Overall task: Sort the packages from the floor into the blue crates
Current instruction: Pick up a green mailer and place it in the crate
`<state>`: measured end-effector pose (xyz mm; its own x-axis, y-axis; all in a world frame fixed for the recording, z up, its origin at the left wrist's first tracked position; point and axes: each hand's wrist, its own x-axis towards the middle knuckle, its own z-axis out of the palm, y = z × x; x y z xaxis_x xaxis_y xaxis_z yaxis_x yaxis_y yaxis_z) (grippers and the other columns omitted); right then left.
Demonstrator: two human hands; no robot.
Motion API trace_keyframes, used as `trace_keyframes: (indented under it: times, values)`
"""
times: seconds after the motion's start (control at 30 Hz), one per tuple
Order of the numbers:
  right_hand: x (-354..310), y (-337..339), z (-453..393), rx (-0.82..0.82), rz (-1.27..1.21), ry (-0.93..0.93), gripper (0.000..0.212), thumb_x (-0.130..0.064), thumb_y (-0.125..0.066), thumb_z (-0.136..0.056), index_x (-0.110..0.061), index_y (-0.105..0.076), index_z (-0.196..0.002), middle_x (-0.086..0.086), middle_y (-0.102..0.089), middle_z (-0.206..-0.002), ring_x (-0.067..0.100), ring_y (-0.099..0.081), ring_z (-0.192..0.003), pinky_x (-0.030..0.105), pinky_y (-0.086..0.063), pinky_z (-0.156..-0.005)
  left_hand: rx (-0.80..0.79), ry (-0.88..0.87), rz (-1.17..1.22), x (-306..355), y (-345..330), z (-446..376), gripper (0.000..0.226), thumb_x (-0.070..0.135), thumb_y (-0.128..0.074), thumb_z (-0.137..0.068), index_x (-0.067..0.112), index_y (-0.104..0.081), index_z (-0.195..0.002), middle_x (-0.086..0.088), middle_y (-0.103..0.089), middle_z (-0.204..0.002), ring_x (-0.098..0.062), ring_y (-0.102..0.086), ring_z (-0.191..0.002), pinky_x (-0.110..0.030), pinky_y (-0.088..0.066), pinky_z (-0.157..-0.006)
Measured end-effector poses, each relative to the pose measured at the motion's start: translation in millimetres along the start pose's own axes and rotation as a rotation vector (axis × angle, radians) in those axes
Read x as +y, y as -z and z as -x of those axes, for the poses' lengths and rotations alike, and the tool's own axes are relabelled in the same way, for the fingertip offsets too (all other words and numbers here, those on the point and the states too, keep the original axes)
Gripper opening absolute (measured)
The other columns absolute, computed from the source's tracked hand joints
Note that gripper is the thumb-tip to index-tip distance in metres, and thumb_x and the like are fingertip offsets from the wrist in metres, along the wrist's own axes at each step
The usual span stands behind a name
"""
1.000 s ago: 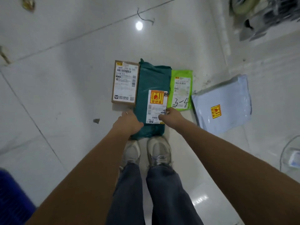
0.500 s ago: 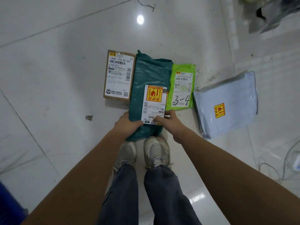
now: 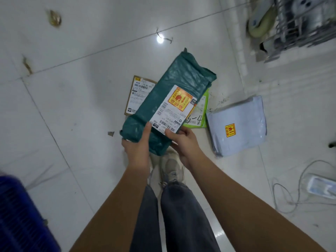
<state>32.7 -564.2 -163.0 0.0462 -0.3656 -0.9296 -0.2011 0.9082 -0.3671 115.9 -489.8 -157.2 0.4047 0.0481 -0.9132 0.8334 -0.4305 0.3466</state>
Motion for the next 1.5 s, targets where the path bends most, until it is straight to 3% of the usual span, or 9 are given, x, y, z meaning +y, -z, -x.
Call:
trace_keyframes:
  times: [0.17,0.33,0.53,0.63,0.77,0.97,1.17,1.27,1.5]
  values:
    - [-4.3,-20.7,49.2,-0.148,-0.238,-0.061,0.055,0.001,-0.069,-0.078,0.001,-0.044,-0.127,0.015,-0.064,-0.120,0.025,-0.064,-0.105,0.030,-0.056,-0.078,-0.192,-0.012,0.200,22.0,-0.9,43.2,0.058,0.023,-0.075,-0.077,0.012,-0.050,-0.128,-0.010,-0.066,-0.119,-0.025,-0.065,-0.105,-0.045,-0.052,-0.094]
    - [-12.6,-25.6,83.6,-0.204,0.013,0.073,0.043,-0.015,-0.073,-0.078,-0.014,-0.053,-0.116,-0.002,-0.069,-0.108,0.009,-0.067,-0.096,0.023,-0.053,-0.077,-0.300,-0.115,0.156,61.2,20.2,56.9,0.035,0.014,-0.073,-0.077,0.017,-0.064,-0.110,-0.007,-0.072,-0.108,-0.021,-0.070,-0.094,-0.038,-0.055,-0.084]
    - [-94.8,14.6,98.3,0.019,-0.208,0.249,0.057,-0.044,-0.060,-0.084,-0.019,-0.045,-0.132,0.007,-0.052,-0.135,0.018,-0.055,-0.114,0.036,-0.046,-0.095,-0.384,-0.160,0.024,118.9,64.0,69.7,0.042,0.015,-0.072,-0.075,0.016,-0.062,-0.116,-0.003,-0.074,-0.101,-0.019,-0.072,-0.090,-0.034,-0.059,-0.076]
    - [-141.0,41.2,115.7,0.118,0.103,0.506,0.072,-0.043,-0.065,-0.080,-0.019,-0.035,-0.140,0.005,-0.045,-0.141,0.011,-0.052,-0.116,0.037,-0.040,-0.107,-0.500,-0.172,-0.139,154.7,81.8,77.7,0.034,0.014,-0.072,-0.073,0.015,-0.066,-0.107,-0.005,-0.075,-0.098,-0.016,-0.073,-0.082,-0.027,-0.059,-0.064]
    - [-183.3,34.8,143.6,-0.080,0.852,0.701,0.090,-0.056,-0.071,-0.056,-0.033,-0.040,-0.137,-0.014,-0.048,-0.136,0.006,-0.044,-0.122,0.022,-0.034,-0.096,-0.632,-0.182,-0.456,196.6,90.0,93.6,0.050,0.023,-0.079,-0.053,0.013,-0.068,-0.101,-0.005,-0.076,-0.095,-0.018,-0.073,-0.083,-0.026,-0.059,-0.064]
    - [-184.6,-32.9,169.3,-0.482,1.204,0.382,0.074,-0.069,-0.069,-0.044,-0.031,-0.064,-0.108,-0.008,-0.074,-0.096,0.014,-0.071,-0.085,0.030,-0.055,-0.075,-0.727,-0.227,-0.663,219.1,99.0,122.1,0.056,0.034,-0.081,-0.050,0.015,-0.067,-0.102,-0.002,-0.076,-0.094,-0.017,-0.073,-0.086,-0.029,-0.059,-0.071]
    - [-143.8,-54.7,169.7,-0.375,0.873,0.452,0.057,-0.066,-0.071,-0.046,-0.028,-0.067,-0.088,-0.012,-0.075,-0.082,0.009,-0.072,-0.070,0.019,-0.054,-0.055,-0.438,-0.257,0.063,197.8,130.0,116.6,0.066,0.041,-0.073,-0.073,0.021,-0.049,-0.131,-0.001,-0.070,-0.102,-0.016,-0.069,-0.087,-0.037,-0.058,-0.075]
    - [-127.5,-62.6,178.5,-0.304,0.716,0.460,0.057,-0.068,-0.070,-0.048,-0.028,-0.067,-0.089,-0.010,-0.075,-0.085,0.011,-0.072,-0.075,0.023,-0.056,-0.061,-0.491,-0.243,0.104,160.0,135.5,131.9,0.092,0.044,-0.076,-0.057,0.024,-0.039,-0.139,-0.003,-0.070,-0.109,-0.020,-0.069,-0.092,-0.032,-0.058,-0.068]
    - [-112.0,-96.6,211.5,-0.330,0.825,0.528,0.054,-0.070,-0.068,-0.048,-0.033,-0.065,-0.087,-0.018,-0.073,-0.083,0.004,-0.071,-0.074,0.021,-0.056,-0.061,-0.445,-0.305,0.292,114.1,156.0,156.6,0.077,0.040,-0.072,-0.063,0.031,-0.046,-0.135,0.011,-0.073,-0.103,-0.009,-0.071,-0.091,-0.020,-0.057,-0.066]
